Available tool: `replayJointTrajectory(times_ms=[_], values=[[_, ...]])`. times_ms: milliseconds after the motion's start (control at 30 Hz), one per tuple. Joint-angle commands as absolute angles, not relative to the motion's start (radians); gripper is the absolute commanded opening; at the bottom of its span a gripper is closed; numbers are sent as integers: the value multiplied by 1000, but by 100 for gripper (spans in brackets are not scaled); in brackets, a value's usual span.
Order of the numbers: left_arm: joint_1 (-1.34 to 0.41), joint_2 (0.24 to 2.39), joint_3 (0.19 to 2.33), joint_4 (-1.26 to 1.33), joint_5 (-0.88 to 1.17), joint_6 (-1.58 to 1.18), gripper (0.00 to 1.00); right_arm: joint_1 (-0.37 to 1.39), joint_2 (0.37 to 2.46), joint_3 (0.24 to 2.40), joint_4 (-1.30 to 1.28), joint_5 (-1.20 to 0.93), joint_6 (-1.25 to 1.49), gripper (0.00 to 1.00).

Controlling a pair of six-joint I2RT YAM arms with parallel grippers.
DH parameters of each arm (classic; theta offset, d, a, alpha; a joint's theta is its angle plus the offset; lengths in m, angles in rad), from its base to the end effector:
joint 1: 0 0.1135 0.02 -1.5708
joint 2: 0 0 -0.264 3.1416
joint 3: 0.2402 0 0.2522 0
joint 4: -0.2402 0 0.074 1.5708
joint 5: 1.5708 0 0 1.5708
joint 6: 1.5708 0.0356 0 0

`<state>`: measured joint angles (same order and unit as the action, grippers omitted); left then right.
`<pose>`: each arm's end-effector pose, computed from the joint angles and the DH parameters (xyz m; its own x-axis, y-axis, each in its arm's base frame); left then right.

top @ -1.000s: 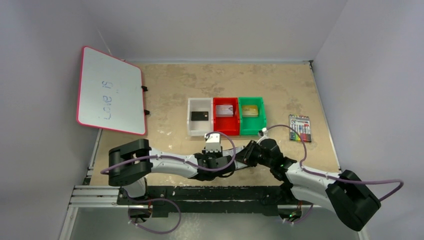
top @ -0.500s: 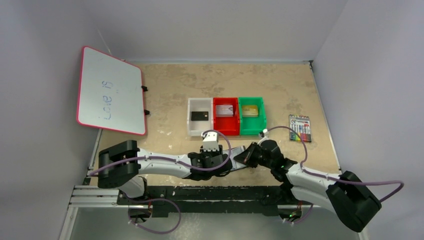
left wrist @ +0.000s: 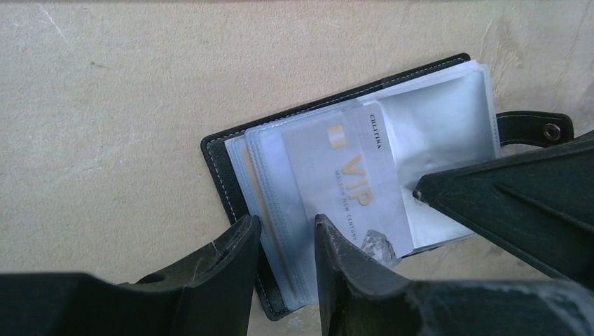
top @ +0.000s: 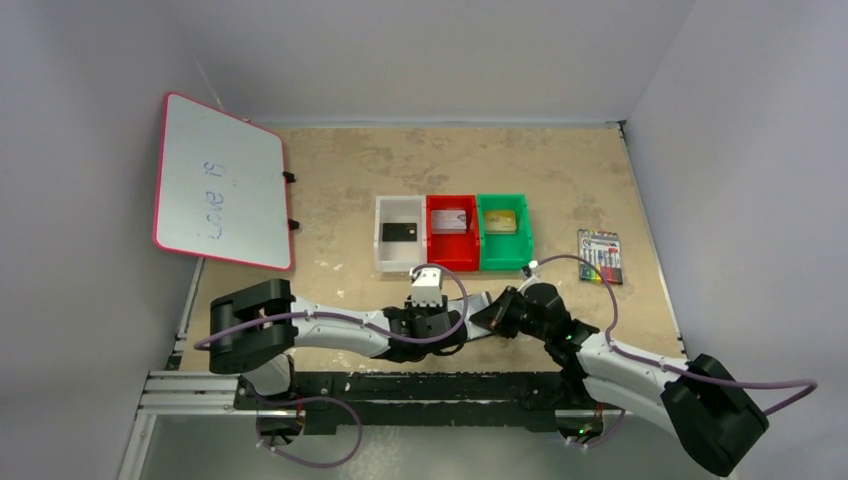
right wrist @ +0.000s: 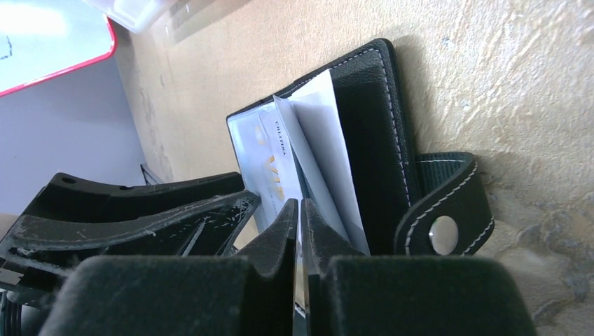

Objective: Take the credit cards out of the card holder
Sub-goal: Remove the credit card from the card holder.

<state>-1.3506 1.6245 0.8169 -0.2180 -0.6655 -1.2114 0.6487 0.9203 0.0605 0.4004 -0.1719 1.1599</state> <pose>0.0869 -0.2877 0.1544 -0.7188 -0.1599 -0.6766 0.0706 0.9514 -0.2998 0.1264 0.1035 0.1288 -0.7988 0.5279 -0.2885 0.0374 0.5222 0.8520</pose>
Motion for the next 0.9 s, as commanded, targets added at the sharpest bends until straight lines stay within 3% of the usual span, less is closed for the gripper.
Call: replayJointTrajectory(times_ms=[0,300,500,567,667,867], values=[[-1351,1648,862,-252,-685,-1216,32,649,916,68,423,-178,1140,9],[-1351,1694,884,-283,-686,-1197,26,649,1016,119,424,-174,1095,22],[-1351,1722,885,-304,-687,-1203,23,647,1083,114,517,-225,1091,23],[-1351,1731,890,-306,-684,-1197,21,647,1096,104,561,-252,1098,18],[-1351,1743,899,-324,-693,-1201,19,648,1090,112,528,-231,1101,0],[-1350,1745,901,-400,-739,-1226,15,647,963,122,345,-111,1102,0]])
